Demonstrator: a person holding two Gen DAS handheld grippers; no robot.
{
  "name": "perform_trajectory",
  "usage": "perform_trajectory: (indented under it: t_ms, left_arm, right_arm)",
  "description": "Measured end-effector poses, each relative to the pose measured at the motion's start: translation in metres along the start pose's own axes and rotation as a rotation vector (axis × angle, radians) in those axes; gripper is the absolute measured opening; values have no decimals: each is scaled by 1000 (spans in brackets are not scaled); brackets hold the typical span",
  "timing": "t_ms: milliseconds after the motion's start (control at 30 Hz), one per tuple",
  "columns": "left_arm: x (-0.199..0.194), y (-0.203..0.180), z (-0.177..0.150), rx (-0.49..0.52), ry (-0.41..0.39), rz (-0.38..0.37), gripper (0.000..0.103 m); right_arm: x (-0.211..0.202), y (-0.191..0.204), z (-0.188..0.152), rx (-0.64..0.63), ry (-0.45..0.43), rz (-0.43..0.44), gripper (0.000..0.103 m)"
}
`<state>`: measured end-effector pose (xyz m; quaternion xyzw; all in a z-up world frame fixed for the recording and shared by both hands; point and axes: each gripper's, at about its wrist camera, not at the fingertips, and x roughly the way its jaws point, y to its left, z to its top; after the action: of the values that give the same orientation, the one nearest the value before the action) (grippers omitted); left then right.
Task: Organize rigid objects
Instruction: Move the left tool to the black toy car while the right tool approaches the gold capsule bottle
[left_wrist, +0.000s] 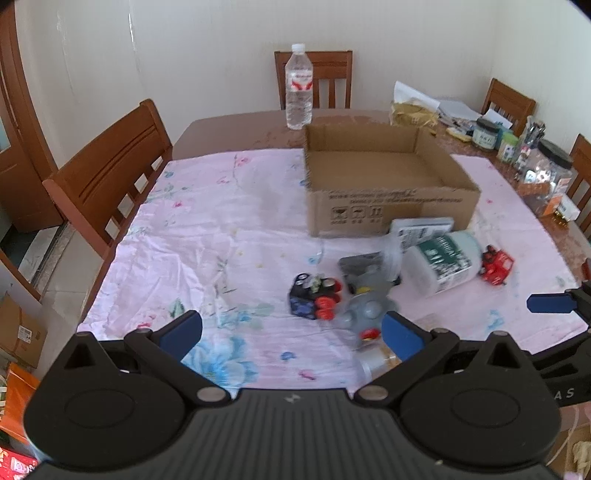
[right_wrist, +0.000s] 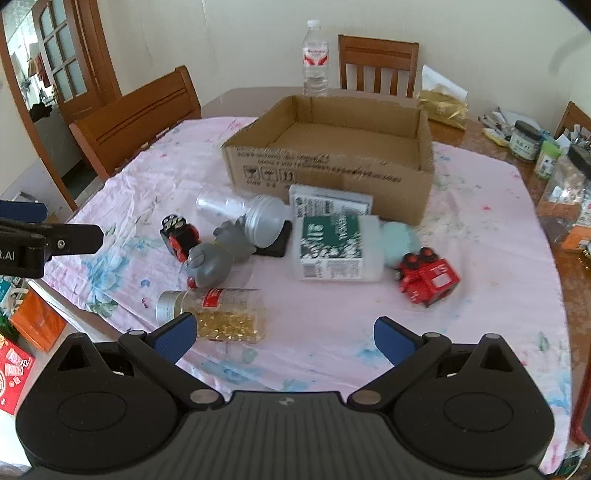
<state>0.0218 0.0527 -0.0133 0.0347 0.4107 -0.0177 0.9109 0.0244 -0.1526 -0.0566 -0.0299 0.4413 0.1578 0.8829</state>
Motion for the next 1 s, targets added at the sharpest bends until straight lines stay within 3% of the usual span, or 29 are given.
perform_trajectory:
  t_ms: [300, 567, 767, 1000]
  left_arm:
    - [32, 38, -1, 30, 54, -4, 103]
    - [54, 52, 2, 78, 81, -49, 103]
    - [65, 46, 10, 114, 87, -107, 103]
    - [84, 30, 19, 161, 93, -159, 103]
  right_arm:
    - [35, 39, 7, -16, 29, 4, 103]
    - [64, 71, 9, -9, 34, -80, 103]
    - [71, 66, 12, 52, 37, -70, 103]
    - [63, 47, 9, 93, 53, -127, 103]
